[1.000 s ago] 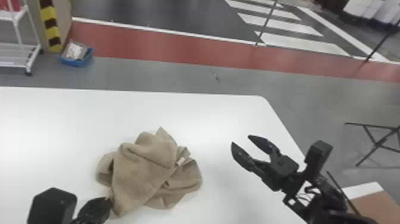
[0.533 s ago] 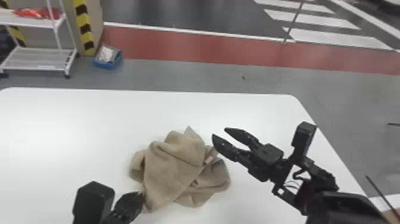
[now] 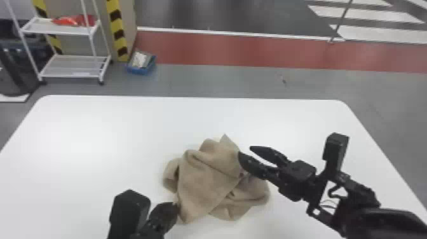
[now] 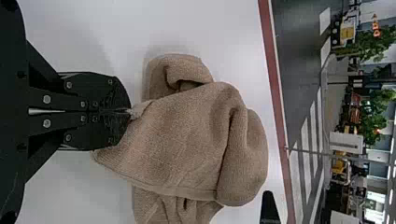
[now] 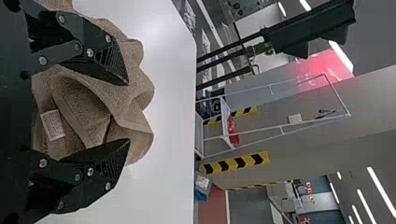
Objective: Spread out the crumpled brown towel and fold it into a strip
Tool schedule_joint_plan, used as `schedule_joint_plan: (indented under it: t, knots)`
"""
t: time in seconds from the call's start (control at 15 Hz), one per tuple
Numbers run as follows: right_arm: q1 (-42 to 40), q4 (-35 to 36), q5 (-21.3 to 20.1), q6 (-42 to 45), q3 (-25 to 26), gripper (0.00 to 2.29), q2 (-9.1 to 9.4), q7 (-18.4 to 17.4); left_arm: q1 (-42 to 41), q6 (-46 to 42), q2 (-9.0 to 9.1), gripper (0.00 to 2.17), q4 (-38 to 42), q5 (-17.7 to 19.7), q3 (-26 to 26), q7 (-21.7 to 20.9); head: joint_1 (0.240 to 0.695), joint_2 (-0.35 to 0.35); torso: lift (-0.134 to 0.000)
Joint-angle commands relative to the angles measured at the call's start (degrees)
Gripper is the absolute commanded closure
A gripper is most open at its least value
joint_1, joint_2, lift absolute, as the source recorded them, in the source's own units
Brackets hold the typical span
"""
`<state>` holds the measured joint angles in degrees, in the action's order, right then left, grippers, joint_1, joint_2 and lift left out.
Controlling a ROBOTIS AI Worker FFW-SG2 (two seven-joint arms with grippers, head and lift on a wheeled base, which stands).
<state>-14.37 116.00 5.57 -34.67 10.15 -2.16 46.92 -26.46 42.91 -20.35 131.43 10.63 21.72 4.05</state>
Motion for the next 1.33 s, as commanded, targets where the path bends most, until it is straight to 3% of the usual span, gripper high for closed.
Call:
schedule_joint_plan:
  t: [0.0,0.13,0.33,0.4,0.47,0.53,0.73,1.07,1.27]
  knots:
    - [0.84,-0.51,-0.12,-2.73,-0.57,0.95,-0.21,0.28,0.09,-0.06,0.04,1.80,-0.12,0.00,0.07,0.00,0.695,-0.124,-0.124]
    - [1.89,-1.39,-0.30,-4.66,-1.37,1.29,-0.30,0.72,0.01,-0.06,0.04,1.80,-0.04,0.00,-0.01,0.09,0.695,-0.121,-0.124]
    - [2.77,-1.39,0.05,-4.66,-1.45,1.99,-0.30,1.51,-0.35,-0.23,-0.05,1.81,0.40,-0.79,-0.10,1.84,0.695,-0.104,-0.124]
    - [2.77,-1.39,0.40,-4.49,-1.19,2.01,-0.30,1.60,-0.35,-0.23,0.04,1.99,0.58,-0.79,-0.01,4.22,0.695,-0.100,-0.124]
    - [2.86,-1.56,0.84,-3.78,-0.84,2.01,-0.30,1.95,-0.26,-0.06,0.31,1.38,0.84,0.00,-0.28,7.38,0.695,-0.091,-0.124]
    - [3.03,-1.91,1.20,-3.61,0.13,2.01,-0.30,2.04,-0.26,-0.23,0.13,0.04,1.02,0.27,-0.89,7.73,0.695,-0.074,-0.124]
    - [3.12,-2.00,5.41,-2.03,3.29,2.01,-0.30,2.04,-0.35,-0.58,0.39,0.02,1.02,0.09,-0.72,8.08,0.695,-0.069,-0.124]
    - [3.03,-1.65,5.24,-2.55,3.64,2.01,-0.48,2.21,-0.08,-0.94,0.48,0.03,1.11,0.00,0.07,7.91,0.695,-0.110,-0.124]
    - [3.39,-1.65,4.80,-2.55,4.52,2.01,-0.74,2.21,-0.35,-1.11,0.31,0.28,1.19,0.00,0.34,7.38,0.695,-0.117,-0.124]
